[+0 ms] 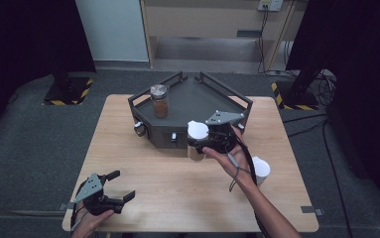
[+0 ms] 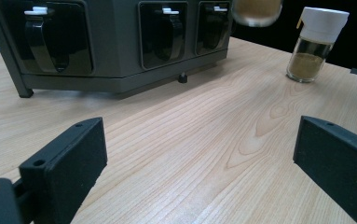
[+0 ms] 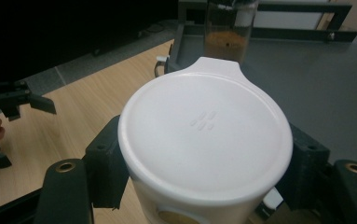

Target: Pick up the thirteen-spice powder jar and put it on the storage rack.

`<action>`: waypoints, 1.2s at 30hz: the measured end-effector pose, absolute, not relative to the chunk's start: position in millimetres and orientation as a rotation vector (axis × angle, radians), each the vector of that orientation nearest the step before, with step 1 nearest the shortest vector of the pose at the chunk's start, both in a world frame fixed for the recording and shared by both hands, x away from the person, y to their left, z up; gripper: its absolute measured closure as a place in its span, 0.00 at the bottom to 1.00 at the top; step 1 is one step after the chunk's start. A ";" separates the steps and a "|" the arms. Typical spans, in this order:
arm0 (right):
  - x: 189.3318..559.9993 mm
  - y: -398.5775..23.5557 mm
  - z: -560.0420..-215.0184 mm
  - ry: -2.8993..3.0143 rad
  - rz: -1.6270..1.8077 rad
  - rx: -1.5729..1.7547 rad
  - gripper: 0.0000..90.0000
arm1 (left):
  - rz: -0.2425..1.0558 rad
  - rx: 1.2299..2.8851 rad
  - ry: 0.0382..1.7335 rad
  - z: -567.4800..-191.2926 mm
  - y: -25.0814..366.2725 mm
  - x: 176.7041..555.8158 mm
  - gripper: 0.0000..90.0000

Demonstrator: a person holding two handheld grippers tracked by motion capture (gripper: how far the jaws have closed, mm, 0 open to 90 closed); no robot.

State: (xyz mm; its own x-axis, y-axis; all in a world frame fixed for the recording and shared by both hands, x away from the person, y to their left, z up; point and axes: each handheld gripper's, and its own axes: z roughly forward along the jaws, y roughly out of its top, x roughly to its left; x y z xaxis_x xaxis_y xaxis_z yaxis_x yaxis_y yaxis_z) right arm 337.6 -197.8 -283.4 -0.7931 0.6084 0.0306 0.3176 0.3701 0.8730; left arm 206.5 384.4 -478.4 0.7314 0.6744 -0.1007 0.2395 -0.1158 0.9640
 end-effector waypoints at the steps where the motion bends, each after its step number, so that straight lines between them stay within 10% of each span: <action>1: 338.9 -196.1 -279.3 2.339 1.385 0.816 0.34 | 0.433 1.689 0.736 -478.3 384.2 206.5 0.02; 36: 414.2 -144.1 -220.9 2.176 1.291 0.961 0.34 | 0.435 1.692 0.745 -477.7 383.5 205.9 0.01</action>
State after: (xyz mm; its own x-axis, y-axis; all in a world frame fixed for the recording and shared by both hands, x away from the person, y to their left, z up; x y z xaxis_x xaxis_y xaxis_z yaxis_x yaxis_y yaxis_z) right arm 414.2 -144.1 -220.9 -0.6665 0.7453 -0.0161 0.3433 0.3260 0.8808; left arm 205.9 383.5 -477.7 0.7271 0.6789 -0.1019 0.2456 -0.1187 0.9621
